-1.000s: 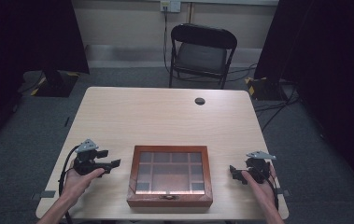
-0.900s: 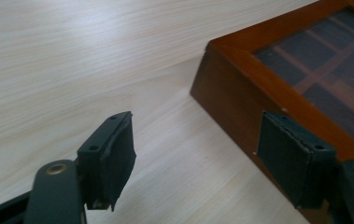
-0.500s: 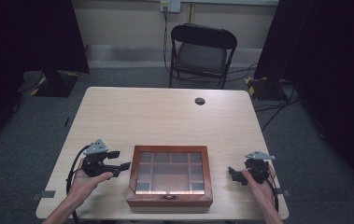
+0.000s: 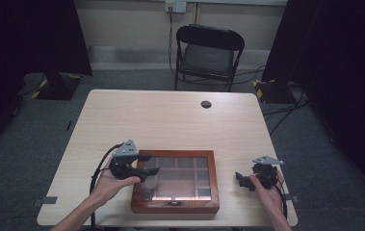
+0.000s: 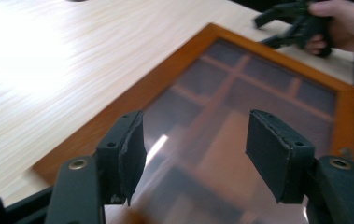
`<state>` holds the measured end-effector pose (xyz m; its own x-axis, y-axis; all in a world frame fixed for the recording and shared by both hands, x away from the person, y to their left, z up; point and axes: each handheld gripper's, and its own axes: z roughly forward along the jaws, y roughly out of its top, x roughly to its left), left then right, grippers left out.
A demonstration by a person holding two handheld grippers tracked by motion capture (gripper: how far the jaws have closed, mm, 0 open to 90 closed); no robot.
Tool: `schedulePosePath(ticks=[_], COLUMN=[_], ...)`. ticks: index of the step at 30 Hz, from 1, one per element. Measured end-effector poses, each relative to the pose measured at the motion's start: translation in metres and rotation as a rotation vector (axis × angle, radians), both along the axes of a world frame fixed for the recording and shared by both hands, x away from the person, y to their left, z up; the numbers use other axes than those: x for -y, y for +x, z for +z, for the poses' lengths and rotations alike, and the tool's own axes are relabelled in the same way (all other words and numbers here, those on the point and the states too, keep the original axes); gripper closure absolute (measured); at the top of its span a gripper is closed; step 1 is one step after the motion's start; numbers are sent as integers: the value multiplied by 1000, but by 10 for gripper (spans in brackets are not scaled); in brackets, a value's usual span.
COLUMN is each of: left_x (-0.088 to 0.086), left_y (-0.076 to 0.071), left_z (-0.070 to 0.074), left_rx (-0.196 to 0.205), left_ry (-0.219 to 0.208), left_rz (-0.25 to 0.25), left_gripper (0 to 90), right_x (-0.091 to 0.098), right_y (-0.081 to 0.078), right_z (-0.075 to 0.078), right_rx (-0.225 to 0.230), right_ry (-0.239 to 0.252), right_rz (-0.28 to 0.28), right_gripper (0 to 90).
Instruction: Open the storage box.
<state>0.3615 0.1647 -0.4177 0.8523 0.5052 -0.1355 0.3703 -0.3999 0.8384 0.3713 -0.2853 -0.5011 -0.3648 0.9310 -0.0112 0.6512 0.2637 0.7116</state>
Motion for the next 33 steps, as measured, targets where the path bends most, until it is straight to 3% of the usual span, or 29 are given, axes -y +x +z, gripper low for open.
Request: schedulePosePath(ticks=[6,9,12,16,19,27,33], left_x=[19,20,21,27,32,42,49], left_y=[-9,-13,-17,-23,-27,-37,-42], left_z=[-4,-3,-6,-12,-15,-17,-19], left_rx=[7,-2,-27,-75,-78,-101,-108], left_ry=[-9,-28,-35,-44,-29,-23,13], left_rz=[-54,-75,-95,-158,-205,-311,-356], left_gripper=[441,469,496,557,629,713,756], right_x=[0,0,0,0,0,0,0], right_y=[0,0,0,0,0,0,0], right_z=[0,0,0,0,0,0,0], right_rx=[0,0,0,0,0,0,0], right_ry=[0,0,0,0,0,0,0], right_rz=[0,0,0,0,0,0,0], right_gripper=[1,1,1,1,1,1,1])
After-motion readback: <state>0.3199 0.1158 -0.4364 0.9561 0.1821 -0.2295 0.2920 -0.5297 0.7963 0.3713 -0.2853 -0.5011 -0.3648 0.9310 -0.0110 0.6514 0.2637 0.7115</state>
